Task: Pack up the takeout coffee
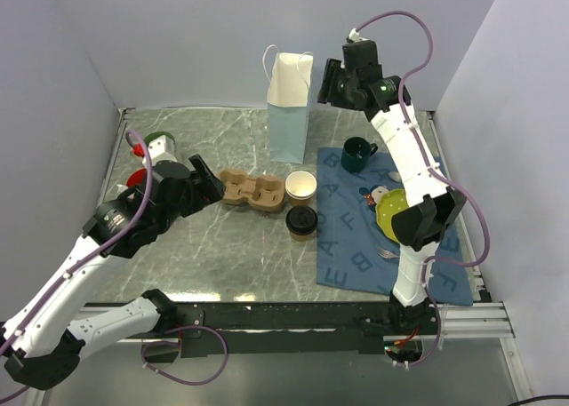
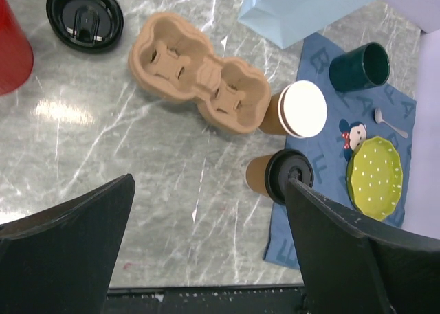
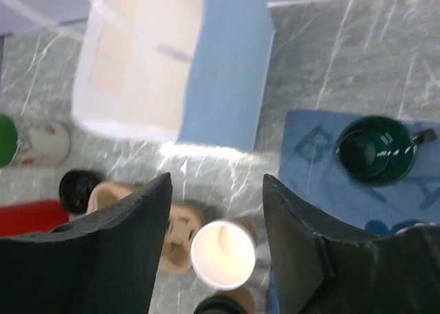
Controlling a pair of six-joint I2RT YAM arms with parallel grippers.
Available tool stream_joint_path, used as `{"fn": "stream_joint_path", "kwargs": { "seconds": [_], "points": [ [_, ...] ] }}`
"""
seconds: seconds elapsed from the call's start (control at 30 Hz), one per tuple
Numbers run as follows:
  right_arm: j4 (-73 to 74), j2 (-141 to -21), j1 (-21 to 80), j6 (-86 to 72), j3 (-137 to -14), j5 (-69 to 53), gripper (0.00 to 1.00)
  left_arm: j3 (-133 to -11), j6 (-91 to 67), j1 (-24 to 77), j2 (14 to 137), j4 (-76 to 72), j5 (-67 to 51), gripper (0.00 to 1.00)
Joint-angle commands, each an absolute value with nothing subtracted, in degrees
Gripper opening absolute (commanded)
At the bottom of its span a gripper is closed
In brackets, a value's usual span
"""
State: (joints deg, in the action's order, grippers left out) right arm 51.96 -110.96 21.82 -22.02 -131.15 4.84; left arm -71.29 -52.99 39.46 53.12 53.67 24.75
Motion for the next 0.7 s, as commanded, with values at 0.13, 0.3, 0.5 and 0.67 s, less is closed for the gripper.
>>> {"fn": "stream_joint_path", "kwargs": {
  "seconds": [0.13, 0.3, 0.5, 0.67],
  "points": [
    [34.28, -111.53, 20.83, -20.30, -127.18, -1.14, 0.60, -71.28, -58.36, 39.37, 52.21, 55.46, 21.19, 0.97],
    [32.61, -114.52, 20.92, -21.62, -128.84, -1.50, 0.61, -69.70, -60.38, 39.37, 51.94, 55.11, 19.78, 0.97],
    [29.63, -116.98, 20.83, -23.03, -127.28, -4.28, 0.61, -69.52, -60.73, 39.37, 52.03, 55.11, 19.34, 0.97],
    [30.13, -119.79, 21.00, -23.81, -130.75, -1.33, 0.47, -70.14, -60.64, 39.37, 51.68, 55.63, 20.04, 0.97]
  ]
}}
